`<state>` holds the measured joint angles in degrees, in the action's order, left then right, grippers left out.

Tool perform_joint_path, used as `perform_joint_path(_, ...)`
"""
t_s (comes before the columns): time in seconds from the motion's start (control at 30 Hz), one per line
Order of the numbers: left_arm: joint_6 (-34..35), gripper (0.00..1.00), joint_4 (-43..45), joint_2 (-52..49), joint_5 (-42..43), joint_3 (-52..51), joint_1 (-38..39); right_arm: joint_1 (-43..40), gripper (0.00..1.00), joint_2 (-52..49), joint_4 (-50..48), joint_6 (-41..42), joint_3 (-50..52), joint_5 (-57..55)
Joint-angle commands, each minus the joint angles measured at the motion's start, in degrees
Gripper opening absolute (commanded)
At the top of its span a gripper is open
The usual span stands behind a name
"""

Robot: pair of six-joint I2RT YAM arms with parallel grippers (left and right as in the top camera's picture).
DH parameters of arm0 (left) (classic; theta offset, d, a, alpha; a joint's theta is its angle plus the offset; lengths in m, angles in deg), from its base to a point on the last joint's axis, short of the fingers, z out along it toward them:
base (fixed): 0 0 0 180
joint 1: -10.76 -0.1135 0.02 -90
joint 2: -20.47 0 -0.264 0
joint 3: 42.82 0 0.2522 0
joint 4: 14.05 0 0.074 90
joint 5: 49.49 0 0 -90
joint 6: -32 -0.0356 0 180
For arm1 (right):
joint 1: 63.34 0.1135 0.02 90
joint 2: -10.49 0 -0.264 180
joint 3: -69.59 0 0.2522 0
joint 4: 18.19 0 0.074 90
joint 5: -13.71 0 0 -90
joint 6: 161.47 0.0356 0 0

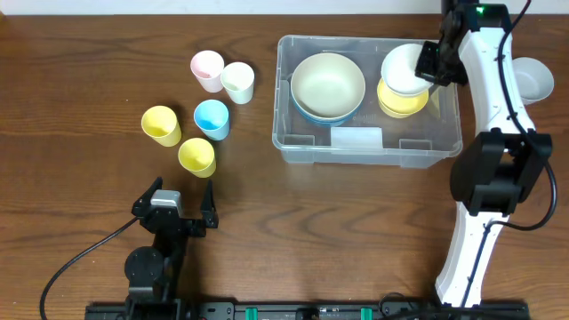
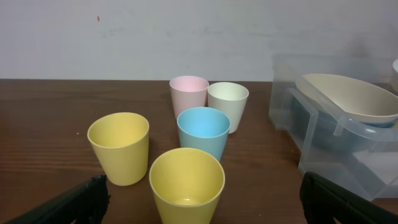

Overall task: Pack container
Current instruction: 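Lower the white bowl onto the yellow bowl and release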

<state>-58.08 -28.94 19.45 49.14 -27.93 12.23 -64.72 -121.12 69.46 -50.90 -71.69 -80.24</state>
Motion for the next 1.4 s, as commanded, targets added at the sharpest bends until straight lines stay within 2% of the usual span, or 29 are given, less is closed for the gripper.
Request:
perform_joint_path(0.0,-0.8,0.98,-2.1,0.0,1.2,-0.9,-0.4,-0.7,0.05,-0.7,0.0,0.6,0.2,-0.8)
perform_joint_path(0.47,-0.8,0.98,-2.1,0.0,1.2,-0.9,-0.4,-0.2,0.04,-0.7,-0.3,0.6,0.5,-0.7)
perform_joint_path(0.63,-0.8,0.98,-2.1,0.0,1.2,-0.9,-0.4,0.0,0.08,-0.7,-0.7,0.6,1.4,-0.5)
perform_joint_path(0.77,-0.8,0.98,-2.1,0.0,1.2,-0.9,-0.4,0.0,0.14,-0.7,-1.1,0.5,2.5,-0.6)
perform_joint_path(0.87,-0.8,0.98,-2.1,0.0,1.2,-0.9,-0.4,0.2,0.3,-0.7,-1.9,0.5,3.6,-0.5)
perform_joint_path(0.93,-0.8,0.98,-2.1,0.0,1.2,-0.9,-0.4,0.2,0.35,-0.7,-2.0,0.5,3.8,-0.5)
perform_joint_path(1.23,-0.8,0.98,-2.1,0.0,1.2,-0.9,-0.4,0.3,0.53,-0.4,-2.6,-0.5,3.5,0.0)
perform_joint_path(1.37,-0.8,0.98,-2.1,0.0,1.2,-0.9,-0.4,0.3,0.56,1.0,-2.2,-3.0,0.5,2.2)
